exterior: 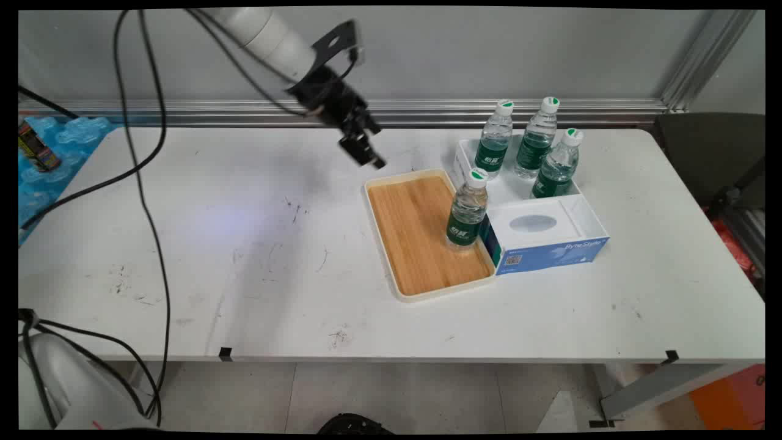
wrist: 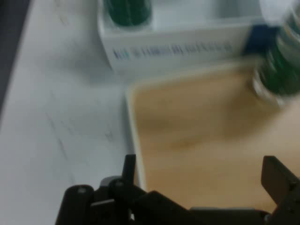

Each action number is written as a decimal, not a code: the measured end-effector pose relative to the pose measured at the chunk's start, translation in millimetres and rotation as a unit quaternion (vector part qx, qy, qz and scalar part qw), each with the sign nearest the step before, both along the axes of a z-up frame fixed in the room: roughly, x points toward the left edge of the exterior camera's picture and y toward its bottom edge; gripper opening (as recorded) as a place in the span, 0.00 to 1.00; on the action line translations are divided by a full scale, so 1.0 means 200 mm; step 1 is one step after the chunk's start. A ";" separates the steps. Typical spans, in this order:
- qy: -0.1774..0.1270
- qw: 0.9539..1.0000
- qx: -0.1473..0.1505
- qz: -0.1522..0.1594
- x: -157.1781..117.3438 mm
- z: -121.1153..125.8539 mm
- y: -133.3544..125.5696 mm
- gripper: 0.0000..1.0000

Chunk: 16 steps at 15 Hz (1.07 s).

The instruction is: Pick up the green bottle from the white box

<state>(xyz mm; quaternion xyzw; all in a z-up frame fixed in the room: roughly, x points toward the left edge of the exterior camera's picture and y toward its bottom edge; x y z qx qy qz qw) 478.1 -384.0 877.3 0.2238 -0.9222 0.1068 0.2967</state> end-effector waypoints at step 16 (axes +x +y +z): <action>0.097 0.989 -0.113 0.006 -0.59 -0.09 -0.53 1.00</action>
